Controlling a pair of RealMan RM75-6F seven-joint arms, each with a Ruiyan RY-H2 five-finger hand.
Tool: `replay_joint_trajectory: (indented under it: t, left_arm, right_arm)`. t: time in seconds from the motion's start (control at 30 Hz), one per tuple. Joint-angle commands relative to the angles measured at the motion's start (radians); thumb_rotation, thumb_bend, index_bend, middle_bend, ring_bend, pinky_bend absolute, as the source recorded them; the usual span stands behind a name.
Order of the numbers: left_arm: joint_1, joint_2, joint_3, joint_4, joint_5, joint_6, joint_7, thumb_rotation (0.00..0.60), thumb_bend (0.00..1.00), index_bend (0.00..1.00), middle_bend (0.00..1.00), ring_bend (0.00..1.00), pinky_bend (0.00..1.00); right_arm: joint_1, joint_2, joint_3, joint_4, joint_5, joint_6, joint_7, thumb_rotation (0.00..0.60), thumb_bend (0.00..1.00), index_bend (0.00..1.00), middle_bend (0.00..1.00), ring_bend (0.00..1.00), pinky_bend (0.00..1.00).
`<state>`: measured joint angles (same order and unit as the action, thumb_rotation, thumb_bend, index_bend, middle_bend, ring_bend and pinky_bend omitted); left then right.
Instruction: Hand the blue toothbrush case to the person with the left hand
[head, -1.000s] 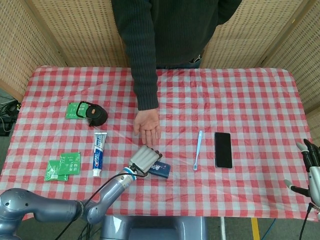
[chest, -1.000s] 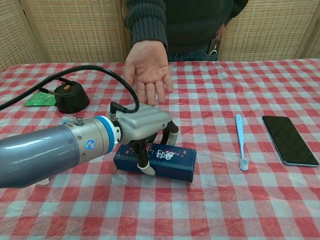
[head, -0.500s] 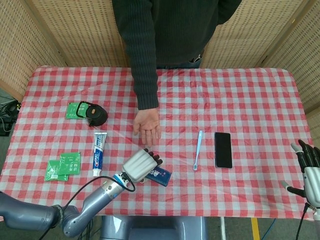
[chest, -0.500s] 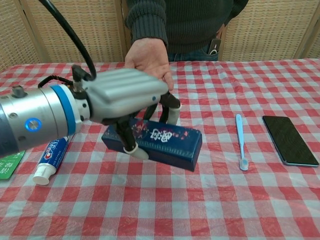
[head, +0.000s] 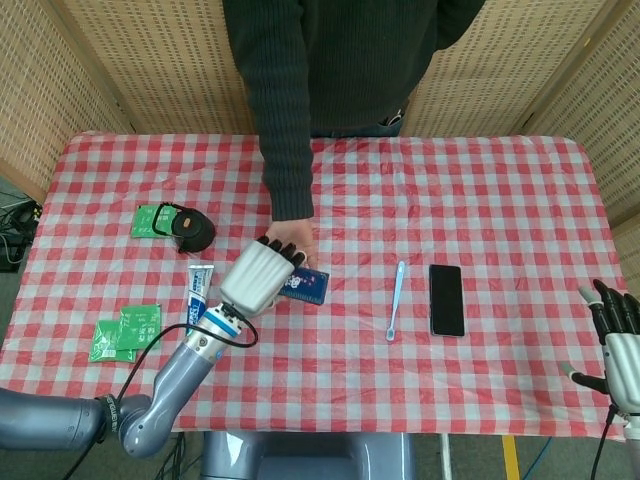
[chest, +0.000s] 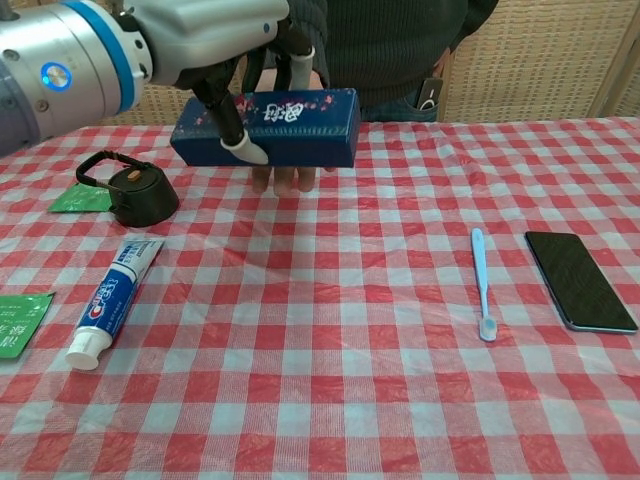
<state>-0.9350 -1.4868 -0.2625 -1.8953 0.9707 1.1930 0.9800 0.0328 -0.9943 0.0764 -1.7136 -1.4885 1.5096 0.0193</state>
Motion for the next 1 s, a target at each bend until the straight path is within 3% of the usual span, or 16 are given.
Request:
replay_joint_trajectory:
  t: [0.03, 0.13, 0.17, 0.23, 0.3, 0.33, 0.4, 0.8, 0.93, 1.0]
  left_arm:
    - [-0.040, -0.039, -0.044, 0.059, -0.061, 0.012, 0.011, 0.600, 0.30, 0.62, 0.46, 0.50, 0.53]
    - [-0.062, -0.073, -0.051, 0.100, -0.087, 0.013, 0.019, 0.600, 0.28, 0.58, 0.43, 0.49, 0.52]
    - [-0.070, -0.086, -0.053, 0.112, -0.099, 0.015, 0.025, 0.600, 0.25, 0.53, 0.38, 0.45, 0.49]
    - [-0.080, -0.103, -0.054, 0.124, -0.120, 0.020, 0.033, 0.600, 0.10, 0.23, 0.14, 0.21, 0.29]
    - [-0.084, -0.107, -0.054, 0.121, -0.133, 0.018, 0.027, 0.600, 0.01, 0.03, 0.01, 0.03, 0.10]
    - [-0.084, -0.106, -0.057, 0.113, -0.136, 0.018, 0.015, 0.600, 0.00, 0.00, 0.00, 0.00, 0.03]
    - [-0.071, -0.085, -0.084, 0.059, -0.089, 0.041, -0.051, 0.600, 0.00, 0.00, 0.00, 0.00, 0.00]
    - [0.044, 0.144, -0.102, -0.143, 0.055, 0.147, -0.159, 0.600, 0.00, 0.00, 0.00, 0.00, 0.00]
    - [0.159, 0.286, -0.061, -0.191, 0.119, 0.181, -0.283, 0.600, 0.00, 0.00, 0.00, 0.00, 0.00]
    - [0.258, 0.361, -0.006, -0.166, 0.164, 0.220, -0.384, 0.600, 0.00, 0.00, 0.00, 0.00, 0.00]
  right_arm:
    - [0.003, -0.004, -0.001, 0.001, 0.002, -0.006, -0.006, 0.600, 0.00, 0.06, 0.00, 0.00, 0.00]
    - [0.004, -0.004, 0.000, 0.001, 0.007, -0.008, -0.004, 0.600, 0.00, 0.06, 0.00, 0.00, 0.00]
    - [0.004, -0.004, 0.001, 0.002, 0.009, -0.008, -0.002, 0.600, 0.00, 0.06, 0.00, 0.00, 0.00]
    - [0.004, -0.002, 0.003, 0.004, 0.013, -0.009, 0.005, 0.600, 0.00, 0.06, 0.00, 0.00, 0.00]
    - [0.003, 0.001, 0.005, 0.006, 0.016, -0.009, 0.012, 0.600, 0.00, 0.06, 0.00, 0.00, 0.00]
    - [0.003, 0.002, 0.006, 0.007, 0.018, -0.008, 0.017, 0.600, 0.00, 0.06, 0.00, 0.00, 0.00]
    - [0.001, 0.006, 0.007, 0.009, 0.019, -0.006, 0.027, 0.600, 0.00, 0.06, 0.00, 0.00, 0.00]
    - [-0.002, 0.005, -0.003, -0.002, -0.006, 0.004, 0.016, 0.600, 0.00, 0.06, 0.00, 0.00, 0.00]
    - [-0.002, 0.003, -0.006, -0.007, -0.012, 0.007, 0.007, 0.600, 0.00, 0.06, 0.00, 0.00, 0.00]
    - [-0.002, 0.002, -0.009, -0.010, -0.018, 0.006, 0.002, 0.600, 0.00, 0.06, 0.00, 0.00, 0.00]
